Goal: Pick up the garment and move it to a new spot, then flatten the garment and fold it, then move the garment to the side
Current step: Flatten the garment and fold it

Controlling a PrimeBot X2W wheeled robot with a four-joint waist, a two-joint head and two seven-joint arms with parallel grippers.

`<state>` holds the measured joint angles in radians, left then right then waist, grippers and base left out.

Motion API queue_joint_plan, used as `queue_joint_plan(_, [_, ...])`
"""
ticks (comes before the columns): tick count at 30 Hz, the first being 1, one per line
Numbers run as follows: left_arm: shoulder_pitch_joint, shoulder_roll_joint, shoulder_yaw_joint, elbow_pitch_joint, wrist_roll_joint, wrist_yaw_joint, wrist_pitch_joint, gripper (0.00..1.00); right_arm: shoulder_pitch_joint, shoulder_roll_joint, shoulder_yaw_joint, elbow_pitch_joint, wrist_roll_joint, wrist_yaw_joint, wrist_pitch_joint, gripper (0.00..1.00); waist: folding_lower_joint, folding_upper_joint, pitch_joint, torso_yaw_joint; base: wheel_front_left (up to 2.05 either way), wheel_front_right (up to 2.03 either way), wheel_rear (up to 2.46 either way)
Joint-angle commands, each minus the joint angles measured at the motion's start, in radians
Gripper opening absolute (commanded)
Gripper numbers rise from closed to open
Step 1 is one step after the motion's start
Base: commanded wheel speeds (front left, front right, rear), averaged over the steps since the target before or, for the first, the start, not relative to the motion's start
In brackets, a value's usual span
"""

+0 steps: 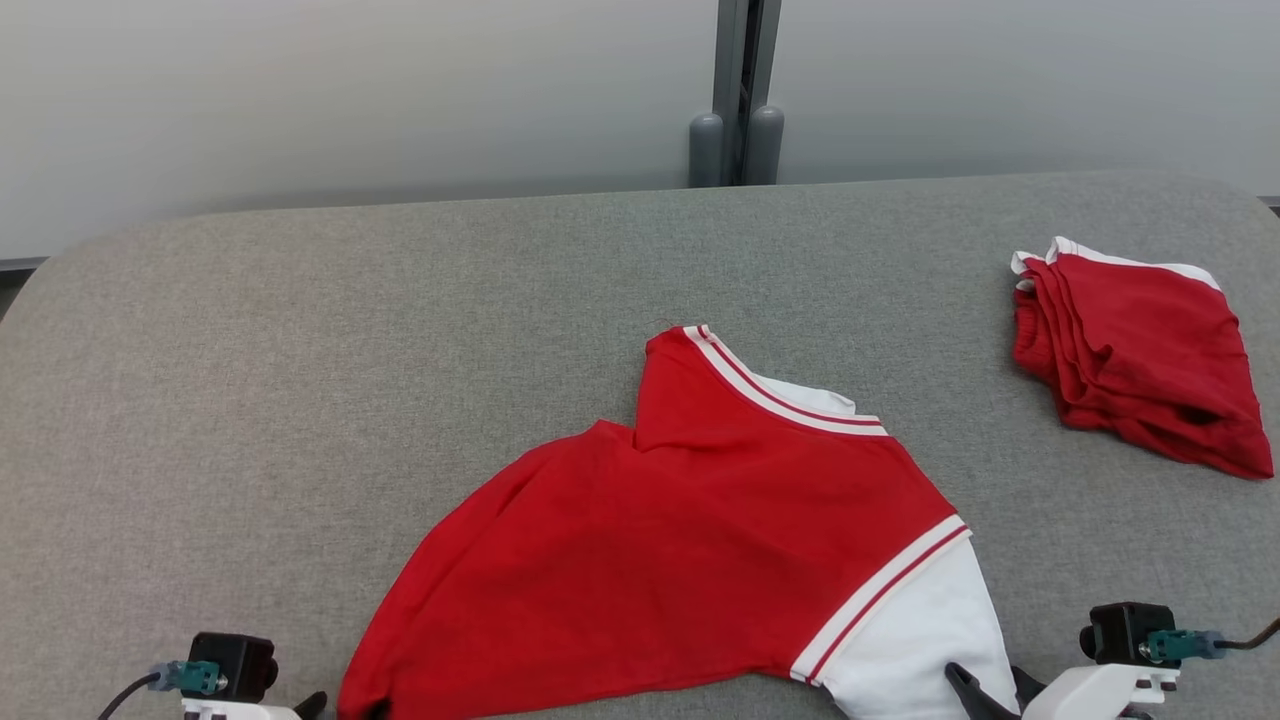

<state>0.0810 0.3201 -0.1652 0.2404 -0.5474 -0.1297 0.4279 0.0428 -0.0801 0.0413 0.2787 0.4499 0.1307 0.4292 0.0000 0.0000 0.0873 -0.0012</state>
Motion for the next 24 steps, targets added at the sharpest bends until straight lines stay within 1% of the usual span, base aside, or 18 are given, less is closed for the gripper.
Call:
queue_joint_plan(1, [-0.024, 0.007, -0.007, 0.017, -0.008, -0.002, -0.009, 1.0, -0.006, 0.004, 0.014, 0.022, 0.009, 0.0, 0.002, 1.0, 0.0, 0.0, 0.003, 0.0, 0.0, 0.0, 0.0])
queue_joint_plan(4, [-0.043, 0.011, -0.032, 0.048, -0.026, -0.002, -0.027, 1.0, -0.009, 0.007, 0.028, 0.031, 0.018, 0.0, 0.003, 1.0, 0.0, 0.0, 0.007, 0.0, 0.0, 0.0, 0.0])
queue_joint_plan(5, [-0.049, 0.014, -0.041, 0.057, -0.034, -0.002, -0.029, 1.0, -0.01, 0.006, 0.032, 0.032, 0.02, 0.0, 0.002, 0.88, 0.0, 0.0, 0.007, -0.001, 0.0, 0.0, 0.0])
queue_joint_plan(6, [-0.051, 0.017, -0.051, 0.064, -0.042, -0.002, -0.027, 1.0, -0.011, 0.005, 0.035, 0.034, 0.02, 0.001, 0.001, 0.67, 0.0, 0.0, 0.007, -0.001, 0.0, 0.0, 0.0])
queue_joint_plan(7, [-0.051, 0.02, -0.06, 0.07, -0.049, -0.002, -0.026, 0.98, -0.013, 0.005, 0.038, 0.036, 0.023, 0.001, 0.001, 0.47, 0.0, 0.0, 0.008, -0.001, 0.0, 0.0, 0.0])
queue_joint_plan(8, [-0.053, 0.024, -0.067, 0.075, -0.055, -0.002, -0.027, 0.83, -0.014, 0.005, 0.042, 0.037, 0.026, 0.001, 0.0, 0.38, 0.0, 0.0, 0.009, -0.001, 0.0, 0.0, 0.0])
queue_joint_plan(9, [-0.054, 0.028, -0.074, 0.081, -0.06, -0.002, -0.028, 0.62, -0.015, 0.004, 0.044, 0.039, 0.03, 0.001, -0.001, 0.3, 0.0, 0.0, 0.009, 0.0, 0.0, 0.0, 0.0])
queue_joint_plan(10, [-0.055, 0.03, -0.082, 0.085, -0.067, -0.002, -0.029, 0.44, -0.015, 0.002, 0.047, 0.04, 0.03, 0.001, -0.003, 0.24, 0.0, 0.0, 0.009, 0.001, 0.0, 0.0, 0.0])
queue_joint_plan(11, [-0.057, 0.031, -0.089, 0.086, -0.074, -0.002, -0.033, 0.21, -0.016, 0.0, 0.051, 0.041, 0.031, 0.001, -0.005, 0.07, 0.0, 0.0, 0.009, 0.001, 0.0, 0.0, 0.0])
queue_joint_plan(12, [-0.059, 0.034, -0.096, 0.085, -0.08, -0.002, -0.037, 0.0, -0.017, -0.002, 0.056, 0.042, 0.034, 0.001, -0.008, 0.0, 0.0, 0.0, 0.009, 0.002, 0.0, 0.0, 0.0])
queue_joint_plan(17, [-0.068, 0.058, -0.121, 0.078, -0.106, -0.002, -0.052, 0.0, -0.022, -0.014, 0.078, 0.038, 0.05, 0.001, -0.029, 0.0, 0.0, 0.0, 0.005, 0.006, 0.0, 0.0, 0.0])
queue_joint_plan(24, [-0.058, 0.08, -0.105, 0.04, -0.121, -0.002, -0.081, 0.0, -0.03, -0.043, 0.074, 0.005, 0.066, 0.001, -0.071, 0.0, 0.0, 0.0, -0.003, 0.007, 0.0, 0.0, 0.0])
